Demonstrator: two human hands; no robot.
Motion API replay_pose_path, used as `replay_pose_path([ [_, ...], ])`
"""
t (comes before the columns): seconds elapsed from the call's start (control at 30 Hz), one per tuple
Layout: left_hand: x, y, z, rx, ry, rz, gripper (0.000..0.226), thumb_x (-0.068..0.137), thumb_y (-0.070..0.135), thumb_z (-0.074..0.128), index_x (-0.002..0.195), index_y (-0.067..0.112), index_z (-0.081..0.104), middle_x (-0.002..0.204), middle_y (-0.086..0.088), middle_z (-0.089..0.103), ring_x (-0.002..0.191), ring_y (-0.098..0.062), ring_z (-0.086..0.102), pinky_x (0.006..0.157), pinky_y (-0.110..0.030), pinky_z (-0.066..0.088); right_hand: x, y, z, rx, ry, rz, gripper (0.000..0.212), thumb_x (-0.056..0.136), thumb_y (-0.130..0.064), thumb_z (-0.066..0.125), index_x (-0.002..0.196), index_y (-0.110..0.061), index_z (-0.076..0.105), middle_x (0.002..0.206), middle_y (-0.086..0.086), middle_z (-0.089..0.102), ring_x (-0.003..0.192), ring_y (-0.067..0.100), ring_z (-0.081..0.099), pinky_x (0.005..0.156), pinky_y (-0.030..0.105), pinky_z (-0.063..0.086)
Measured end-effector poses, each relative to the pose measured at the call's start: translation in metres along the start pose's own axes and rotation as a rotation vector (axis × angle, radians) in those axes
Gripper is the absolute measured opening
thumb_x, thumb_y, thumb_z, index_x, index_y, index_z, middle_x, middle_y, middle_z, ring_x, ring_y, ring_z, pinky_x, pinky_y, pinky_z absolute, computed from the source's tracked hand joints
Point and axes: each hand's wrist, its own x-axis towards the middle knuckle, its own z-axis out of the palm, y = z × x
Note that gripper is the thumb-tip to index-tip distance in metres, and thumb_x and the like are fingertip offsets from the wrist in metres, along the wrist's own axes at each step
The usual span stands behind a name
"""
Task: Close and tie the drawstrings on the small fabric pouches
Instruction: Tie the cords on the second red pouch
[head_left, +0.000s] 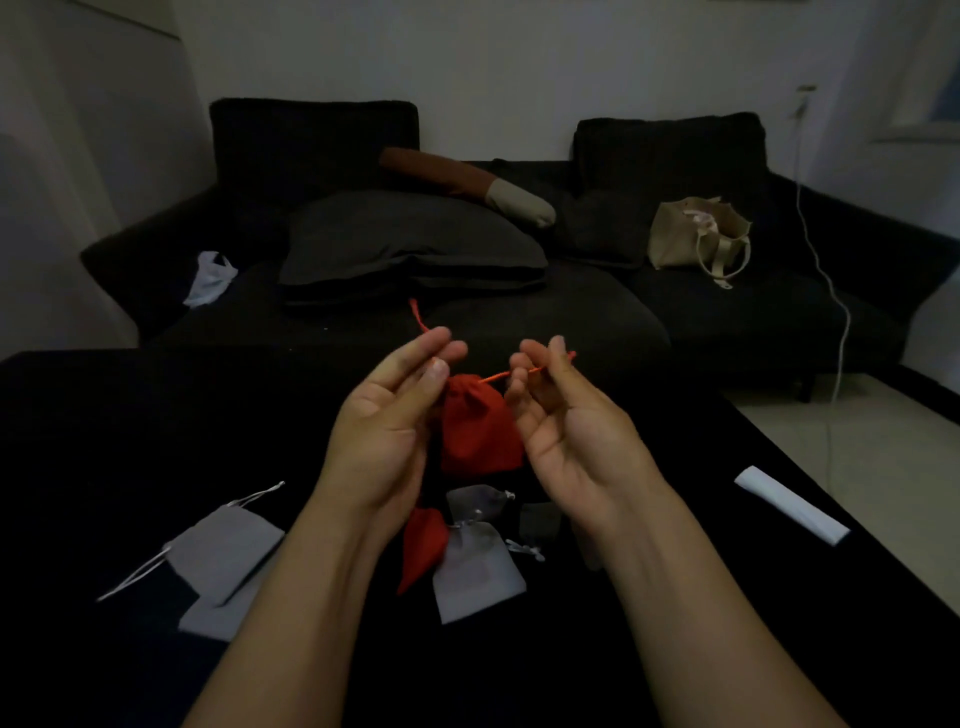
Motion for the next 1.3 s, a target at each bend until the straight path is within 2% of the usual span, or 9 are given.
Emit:
replay_pose_path([
  [0.13, 0.003, -0.003, -0.003, -0.108, 0.114, -0.047, 0.034, 0.091, 0.013, 0.058, 0.125, 0.016, 0.058, 0.099, 0.001, 0.076, 0.082, -0.006, 0.069, 0.074, -0.020, 0.058, -0.003, -0.001, 0.000, 0.029, -0.058, 0.021, 0.019, 0.083, 0.003, 0.062, 0.101, 0.005, 0.065, 0.086, 0.013, 0.074, 0.078, 0.013, 0.073, 0.070, 0.020, 0.059],
  [0.27, 0.004, -0.009, 0.000, -0.249, 0.134, -0.241, 0.022, 0.089, 0.026, 0.060, 0.105, 0.017, 0.072, 0.105, -0.003, 0.074, 0.092, -0.009, 0.071, 0.092, -0.029, 0.055, -0.003, 0.002, 0.002, 0.046, -0.030, 0.028, 0.013, 0.093, 0.004, 0.053, 0.098, 0.005, 0.065, 0.079, 0.012, 0.074, 0.070, 0.012, 0.072, 0.066, 0.019, 0.059],
  [0.53, 0.005, -0.011, 0.005, -0.295, 0.202, -0.214, 0.014, 0.097, 0.024, 0.055, 0.098, 0.023, 0.069, 0.074, 0.009, 0.073, 0.071, -0.002, 0.071, 0.067, -0.021, 0.058, -0.004, 0.000, -0.006, -0.246, -0.012, -0.002, 0.014, 0.094, -0.012, 0.058, 0.094, -0.005, 0.069, 0.076, 0.006, 0.074, 0.058, 0.005, 0.064, 0.055, 0.014, 0.054],
  [0.7, 0.003, -0.012, 0.005, -0.087, 0.190, -0.084, 0.038, 0.098, 0.012, 0.054, 0.135, 0.018, 0.047, 0.089, 0.005, 0.077, 0.067, -0.002, 0.067, 0.060, -0.018, 0.054, -0.006, 0.002, -0.011, -0.704, -0.022, -0.104, 0.017, 0.092, -0.015, 0.064, 0.096, -0.001, 0.072, 0.066, 0.003, 0.069, 0.052, 0.005, 0.057, 0.048, 0.013, 0.046],
  [0.77, 0.003, -0.013, 0.004, -0.077, 0.190, -0.095, 0.041, 0.097, 0.012, 0.056, 0.137, 0.010, 0.049, 0.091, 0.003, 0.076, 0.066, -0.003, 0.061, 0.057, -0.017, 0.052, -0.005, 0.003, -0.012, -0.761, -0.012, -0.149, 0.022, 0.090, -0.016, 0.067, 0.094, 0.005, 0.072, 0.061, 0.002, 0.067, 0.049, 0.004, 0.053, 0.047, 0.014, 0.043],
  [0.93, -0.001, -0.005, 0.006, -0.065, 0.082, -0.154, 0.016, 0.096, 0.018, 0.055, 0.102, 0.015, 0.070, 0.068, 0.007, 0.064, 0.061, -0.003, 0.057, 0.054, -0.014, 0.049, -0.001, 0.000, -0.015, -0.848, 0.018, -0.278, 0.018, 0.090, -0.021, 0.068, 0.085, -0.006, 0.076, 0.064, -0.003, 0.066, 0.053, 0.002, 0.053, 0.048, 0.014, 0.041],
  [1.07, -0.006, -0.004, 0.003, 0.270, -0.042, -0.104, 0.022, 0.097, 0.020, 0.054, 0.090, 0.018, 0.075, 0.061, 0.005, 0.056, 0.063, -0.006, 0.055, 0.055, -0.016, 0.044, 0.000, -0.003, -0.014, -0.875, -0.092, -0.432, 0.016, 0.094, -0.020, 0.062, 0.090, -0.020, 0.077, 0.085, -0.007, 0.073, 0.073, 0.001, 0.064, 0.061, 0.019, 0.050],
  [1.2, -0.012, 0.002, 0.004, 0.489, -0.176, -0.109, 0.030, 0.099, 0.019, 0.053, 0.073, 0.011, 0.065, 0.056, 0.001, 0.050, 0.046, -0.004, 0.042, 0.045, -0.015, 0.035, 0.001, -0.006, -0.012, -1.039, -0.337, -0.552, 0.018, 0.094, -0.011, 0.060, 0.104, -0.012, 0.075, 0.119, -0.004, 0.067, 0.115, 0.005, 0.062, 0.092, 0.019, 0.049],
  [1.3, -0.016, 0.002, 0.006, 0.551, -0.263, -0.162, 0.037, 0.098, 0.011, 0.050, 0.062, 0.012, 0.057, 0.050, 0.002, 0.050, 0.041, -0.004, 0.042, 0.043, -0.016, 0.035, -0.002, -0.007, -0.012, -1.142, -0.434, -0.470, 0.018, 0.094, -0.010, 0.060, 0.103, -0.010, 0.075, 0.115, -0.003, 0.068, 0.113, 0.004, 0.063, 0.089, 0.014, 0.048],
])
